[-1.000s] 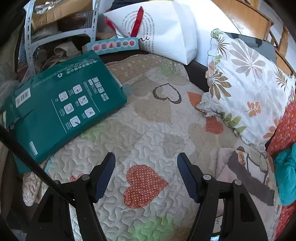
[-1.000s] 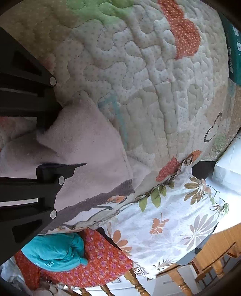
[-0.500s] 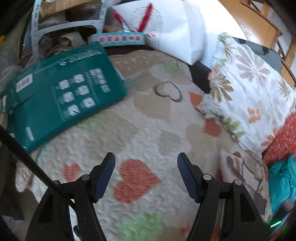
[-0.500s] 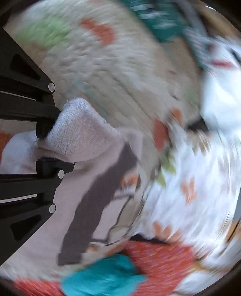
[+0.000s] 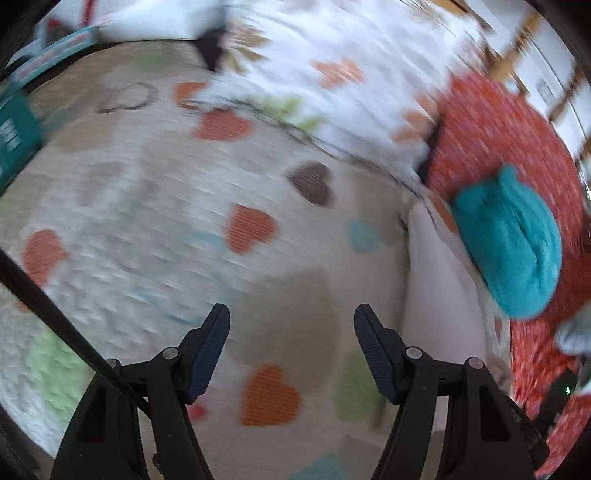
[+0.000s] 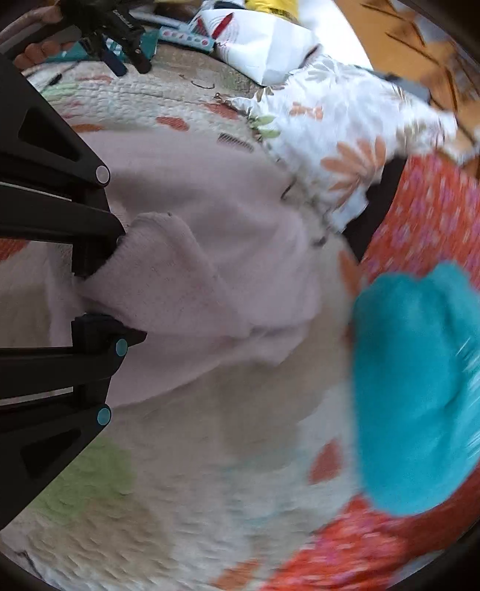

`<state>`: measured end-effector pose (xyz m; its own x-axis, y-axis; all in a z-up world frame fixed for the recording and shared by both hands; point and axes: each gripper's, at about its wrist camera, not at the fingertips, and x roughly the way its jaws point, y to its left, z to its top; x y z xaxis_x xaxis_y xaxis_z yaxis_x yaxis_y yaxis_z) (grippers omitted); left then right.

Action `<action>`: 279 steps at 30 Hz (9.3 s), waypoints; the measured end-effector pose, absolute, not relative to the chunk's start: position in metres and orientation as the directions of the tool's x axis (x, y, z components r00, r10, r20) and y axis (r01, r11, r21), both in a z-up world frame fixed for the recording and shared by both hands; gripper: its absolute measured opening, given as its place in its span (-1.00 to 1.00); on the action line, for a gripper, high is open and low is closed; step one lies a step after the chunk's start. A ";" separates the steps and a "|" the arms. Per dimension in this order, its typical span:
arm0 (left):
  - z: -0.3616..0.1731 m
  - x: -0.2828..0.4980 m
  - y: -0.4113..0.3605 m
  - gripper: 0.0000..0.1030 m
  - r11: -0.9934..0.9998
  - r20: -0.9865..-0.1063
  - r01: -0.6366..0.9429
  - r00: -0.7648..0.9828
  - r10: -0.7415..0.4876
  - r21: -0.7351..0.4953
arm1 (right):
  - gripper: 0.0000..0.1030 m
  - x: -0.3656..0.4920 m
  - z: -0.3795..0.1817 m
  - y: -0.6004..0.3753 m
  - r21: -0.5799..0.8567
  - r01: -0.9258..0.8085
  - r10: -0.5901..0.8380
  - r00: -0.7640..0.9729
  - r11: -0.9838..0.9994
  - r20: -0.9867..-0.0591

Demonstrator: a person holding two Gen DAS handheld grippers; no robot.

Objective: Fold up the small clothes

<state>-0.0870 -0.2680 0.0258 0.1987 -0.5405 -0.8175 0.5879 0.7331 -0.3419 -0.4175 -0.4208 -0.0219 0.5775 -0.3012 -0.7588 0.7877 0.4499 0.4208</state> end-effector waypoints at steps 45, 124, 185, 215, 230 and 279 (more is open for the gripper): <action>-0.013 -0.200 -0.315 0.38 0.495 -0.871 0.823 0.002 -0.491 -0.278 | -0.78 -0.331 0.014 -0.464 0.658 0.389 0.062 0.831 0.644 -0.552; -0.033 -0.248 -0.192 1.00 0.633 -0.854 0.771 0.279 -0.438 -0.073 | 0.42 -0.459 -0.042 -0.329 0.039 0.830 -0.501 0.372 0.556 -0.781; -0.054 -0.236 -0.195 1.00 0.631 -0.890 0.774 0.253 -0.378 -0.048 | 0.01 -0.380 -0.047 -0.387 0.086 0.809 -0.377 0.361 0.581 -0.853; -0.020 -0.249 -0.188 1.00 0.617 -0.825 0.787 0.335 -0.455 -0.021 | 0.33 -0.444 -0.040 -0.328 -0.081 0.768 -0.523 0.351 0.635 -0.776; -0.016 -0.248 -0.189 1.00 0.617 -0.830 0.786 0.312 -0.462 -0.048 | 0.43 -0.422 -0.035 -0.298 -0.231 0.708 -0.610 0.341 0.667 -0.715; -0.030 -0.235 -0.191 1.00 0.628 -0.862 0.774 0.260 -0.435 -0.084 | 0.55 -0.418 -0.034 -0.296 -0.184 0.720 -0.589 0.361 0.669 -0.723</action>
